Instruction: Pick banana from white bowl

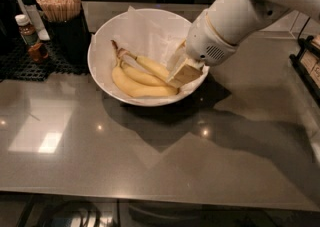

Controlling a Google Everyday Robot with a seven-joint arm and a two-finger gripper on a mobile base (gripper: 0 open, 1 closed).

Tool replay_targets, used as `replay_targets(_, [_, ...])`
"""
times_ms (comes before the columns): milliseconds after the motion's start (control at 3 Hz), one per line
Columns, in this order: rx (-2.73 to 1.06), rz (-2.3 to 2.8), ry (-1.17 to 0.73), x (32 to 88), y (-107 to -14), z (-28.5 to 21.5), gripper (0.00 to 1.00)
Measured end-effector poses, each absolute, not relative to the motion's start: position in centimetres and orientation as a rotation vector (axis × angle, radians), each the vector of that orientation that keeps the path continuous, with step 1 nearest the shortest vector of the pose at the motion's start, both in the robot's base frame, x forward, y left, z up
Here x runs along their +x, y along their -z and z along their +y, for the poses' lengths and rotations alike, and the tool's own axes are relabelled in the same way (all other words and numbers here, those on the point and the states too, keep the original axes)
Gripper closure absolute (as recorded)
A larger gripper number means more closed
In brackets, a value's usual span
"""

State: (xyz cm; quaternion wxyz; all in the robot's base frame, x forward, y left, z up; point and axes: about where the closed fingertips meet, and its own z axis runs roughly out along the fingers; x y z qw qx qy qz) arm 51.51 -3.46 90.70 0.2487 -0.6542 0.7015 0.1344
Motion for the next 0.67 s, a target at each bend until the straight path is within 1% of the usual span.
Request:
replay_targets(333, [-1.76,1.944,-0.392,51.54,-90.26,-4.03,1.0])
replay_targets(667, [-1.76,1.944,-0.392,51.54,-90.26,-4.03,0.81])
